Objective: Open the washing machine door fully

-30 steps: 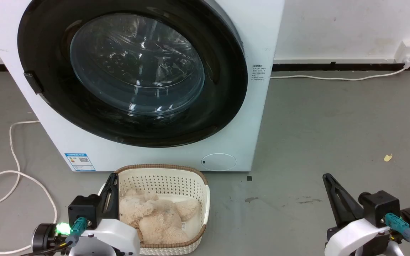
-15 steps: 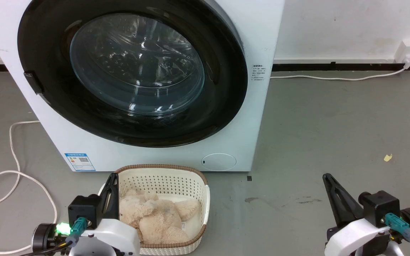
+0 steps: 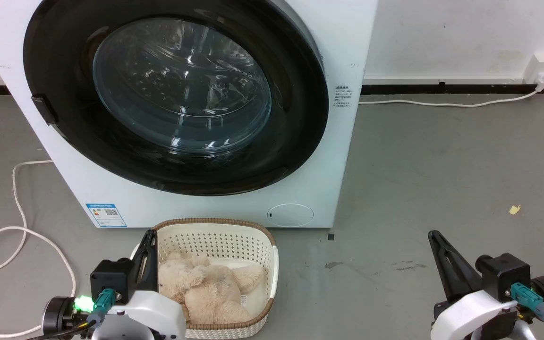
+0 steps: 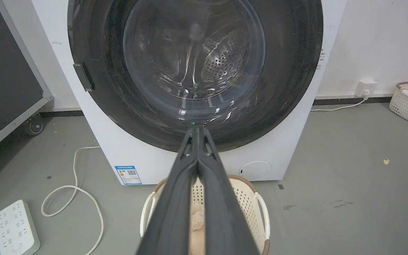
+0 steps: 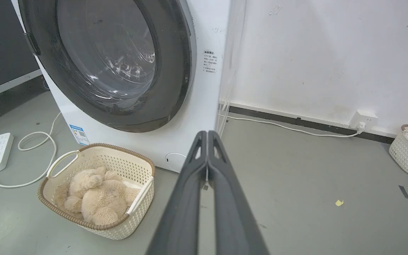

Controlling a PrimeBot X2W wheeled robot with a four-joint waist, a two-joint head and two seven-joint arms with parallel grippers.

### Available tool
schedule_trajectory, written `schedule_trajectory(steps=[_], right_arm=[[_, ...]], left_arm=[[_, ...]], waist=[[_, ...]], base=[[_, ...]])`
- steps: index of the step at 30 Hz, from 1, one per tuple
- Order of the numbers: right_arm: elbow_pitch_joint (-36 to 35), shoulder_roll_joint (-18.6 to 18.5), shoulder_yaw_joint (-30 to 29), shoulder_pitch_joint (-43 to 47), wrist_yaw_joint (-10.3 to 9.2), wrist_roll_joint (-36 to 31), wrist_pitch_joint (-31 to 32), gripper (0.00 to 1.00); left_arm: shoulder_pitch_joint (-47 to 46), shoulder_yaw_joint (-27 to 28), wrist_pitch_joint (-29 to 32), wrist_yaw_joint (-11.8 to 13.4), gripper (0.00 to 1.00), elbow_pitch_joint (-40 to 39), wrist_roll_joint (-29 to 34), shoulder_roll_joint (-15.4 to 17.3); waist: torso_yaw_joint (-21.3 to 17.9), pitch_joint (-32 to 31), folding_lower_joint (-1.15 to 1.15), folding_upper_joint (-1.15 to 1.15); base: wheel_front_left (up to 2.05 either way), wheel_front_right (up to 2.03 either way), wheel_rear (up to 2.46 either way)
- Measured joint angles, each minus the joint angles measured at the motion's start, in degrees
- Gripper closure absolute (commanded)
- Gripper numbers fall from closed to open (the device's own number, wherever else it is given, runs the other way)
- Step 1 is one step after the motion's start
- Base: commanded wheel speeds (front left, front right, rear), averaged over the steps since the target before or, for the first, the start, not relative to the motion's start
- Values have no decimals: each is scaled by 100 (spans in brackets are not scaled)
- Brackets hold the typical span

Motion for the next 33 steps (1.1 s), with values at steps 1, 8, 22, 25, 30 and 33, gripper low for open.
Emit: schedule_trajectory(steps=[1, 8, 22, 25, 30, 33], right_arm=[[0, 0, 1, 0, 0, 0, 0, 100], [0, 0, 1, 0, 0, 0, 0, 100], [0, 0, 1, 0, 0, 0, 0, 100], [0, 0, 1, 0, 0, 0, 0, 100], [0, 0, 2, 0, 0, 0, 0, 100], [1, -1, 3, -1, 0, 3, 0, 0]], left_arm=[[0, 0, 0, 0, 100, 0, 0, 0], [0, 0, 0, 0, 100, 0, 0, 0], [0, 0, 0, 0, 100, 0, 0, 0], [0, 0, 0, 0, 100, 0, 0, 0], [0, 0, 0, 0, 100, 0, 0, 0], [-1, -1, 0, -1, 0, 3, -11, 0]], waist=[[0, 0, 0, 0], [0, 0, 0, 0], [0, 0, 0, 0], [0, 0, 0, 0], [0, 0, 0, 0], [0, 0, 0, 0]], base=[[0, 0, 0], [0, 0, 0], [0, 0, 0], [0, 0, 0], [0, 0, 0], [0, 0, 0]])
